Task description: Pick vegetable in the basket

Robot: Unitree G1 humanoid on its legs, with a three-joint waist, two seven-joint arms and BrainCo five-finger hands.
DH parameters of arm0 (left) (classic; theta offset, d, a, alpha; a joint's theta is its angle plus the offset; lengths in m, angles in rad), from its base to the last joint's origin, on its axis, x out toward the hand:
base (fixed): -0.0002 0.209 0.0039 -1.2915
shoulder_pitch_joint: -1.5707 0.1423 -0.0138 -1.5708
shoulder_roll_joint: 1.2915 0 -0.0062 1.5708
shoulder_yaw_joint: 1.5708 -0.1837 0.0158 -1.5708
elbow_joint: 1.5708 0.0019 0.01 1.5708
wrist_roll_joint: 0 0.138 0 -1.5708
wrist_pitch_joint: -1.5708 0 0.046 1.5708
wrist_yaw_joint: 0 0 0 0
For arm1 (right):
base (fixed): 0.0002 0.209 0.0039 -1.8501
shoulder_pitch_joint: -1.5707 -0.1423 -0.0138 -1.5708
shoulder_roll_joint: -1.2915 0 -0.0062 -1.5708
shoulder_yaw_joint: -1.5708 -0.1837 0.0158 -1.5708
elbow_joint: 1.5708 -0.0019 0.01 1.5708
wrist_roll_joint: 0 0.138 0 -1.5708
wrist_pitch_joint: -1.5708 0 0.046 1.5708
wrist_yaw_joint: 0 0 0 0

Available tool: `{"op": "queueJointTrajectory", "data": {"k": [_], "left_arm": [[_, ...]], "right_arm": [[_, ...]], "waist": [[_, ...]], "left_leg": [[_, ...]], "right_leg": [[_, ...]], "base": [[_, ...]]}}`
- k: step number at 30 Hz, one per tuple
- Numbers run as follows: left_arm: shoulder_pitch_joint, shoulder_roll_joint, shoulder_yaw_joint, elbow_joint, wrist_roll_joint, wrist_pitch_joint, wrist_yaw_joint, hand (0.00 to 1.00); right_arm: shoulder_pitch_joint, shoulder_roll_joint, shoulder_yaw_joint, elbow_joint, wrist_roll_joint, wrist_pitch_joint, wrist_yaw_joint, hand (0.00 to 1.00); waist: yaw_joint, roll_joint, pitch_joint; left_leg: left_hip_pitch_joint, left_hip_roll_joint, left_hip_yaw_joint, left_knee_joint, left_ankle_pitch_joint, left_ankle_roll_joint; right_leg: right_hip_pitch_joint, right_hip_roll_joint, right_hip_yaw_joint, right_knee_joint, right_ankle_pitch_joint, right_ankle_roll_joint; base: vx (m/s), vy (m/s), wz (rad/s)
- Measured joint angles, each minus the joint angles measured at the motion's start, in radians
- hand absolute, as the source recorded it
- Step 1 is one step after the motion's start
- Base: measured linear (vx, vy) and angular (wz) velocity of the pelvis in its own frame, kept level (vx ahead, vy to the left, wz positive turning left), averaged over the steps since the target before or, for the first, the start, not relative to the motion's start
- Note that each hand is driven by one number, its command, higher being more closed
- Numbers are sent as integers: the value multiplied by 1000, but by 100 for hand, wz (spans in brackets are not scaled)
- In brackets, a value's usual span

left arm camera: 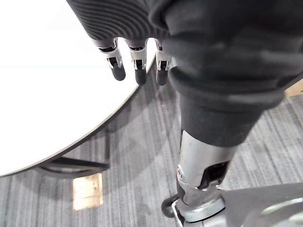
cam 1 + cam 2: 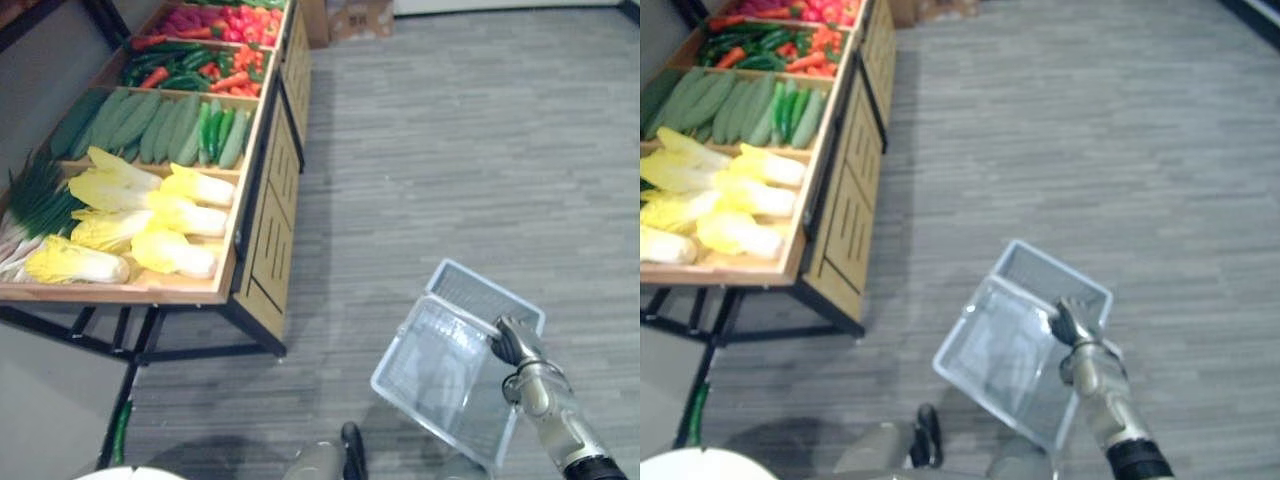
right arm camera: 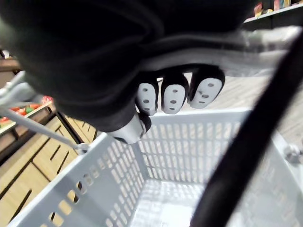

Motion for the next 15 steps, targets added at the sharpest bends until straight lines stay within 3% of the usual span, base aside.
{"op": "queueJointTrajectory", "data": {"k": [2, 4, 6, 7, 9, 10, 12, 13, 14, 15], "left_arm": [[-18, 4, 2, 1, 0, 2, -1, 0], [-23, 1, 11, 0, 0, 1, -1, 0], [-24, -5, 21, -9, 0, 0, -1, 0], [-24, -5, 22, -9, 0, 0, -1, 0], [-21, -4, 24, -7, 0, 2, -1, 0], [-17, -3, 27, -5, 0, 2, -1, 0], [-5, 3, 59, 5, 0, 3, 1, 0], [-11, -4, 64, 9, 0, 4, 2, 0], [-13, -35, 70, 11, 0, 5, 2, 0], [-13, -60, 79, 17, 0, 4, 11, 0]], "right_arm": [[32, 2, -8, 0, -6, 7, -1, 100], [27, 2, -14, 2, -6, 20, -1, 100], [17, 3, -57, 9, -5, 29, -2, 100], [15, 3, -69, 9, -5, 29, -2, 100], [4, 3, -94, 9, -4, 33, -4, 100], [4, 4, -94, 9, -4, 33, -4, 100], [13, 10, -94, 12, -5, 34, -4, 100], [12, 8, -100, 20, -6, 35, -3, 100], [23, -1, -107, 35, -6, 35, -1, 100], [29, -6, -112, 52, -6, 39, 2, 100]], "waist": [[-1, -6, 0], [-1, -1, 4], [0, 10, 8], [-1, 13, 8], [6, 3, 9], [7, -2, 7], [1, -21, -1], [2, -9, -1], [-5, 32, -18], [1, 86, -46]], "left_leg": [[98, -3, -52, -48, 0, 1], [131, 5, -75, -64, 0, 0], [150, 28, -87, -65, -3, -5], [150, 34, -95, -65, -8, -13], [166, 58, -111, -75, -50, -79], [176, 62, -123, -82, -60, -95], [203, 86, -171, -92, -127, -163], [205, 105, -183, -86, -142, -177], [197, 163, -219, -83, -166, -182], [193, 209, -260, -63, -142, -185]], "right_leg": [[-43, 13, -116, -3, -109, -65], [-65, 18, -191, -125, -149, -59], [-73, 58, -227, -467, -142, -44], [-72, 68, -225, -563, -130, -29], [-76, 89, -169, -869, -83, 11], [-72, 89, -160, -924, -72, 16], [-70, 84, -128, -958, -28, 17], [-79, 95, -131, -924, 23, 15], [-102, 127, -181, -843, 30, 12], [-114, 156, -223, -779, -18, -36]], "base": [[395, 26, 79], [348, -46, 56], [342, -137, 56], [306, -202, 56], [332, -280, 43], [357, -384, 37], [347, -485, 52], [322, -533, 70], [335, -472, 64], [431, -552, 68]]}}
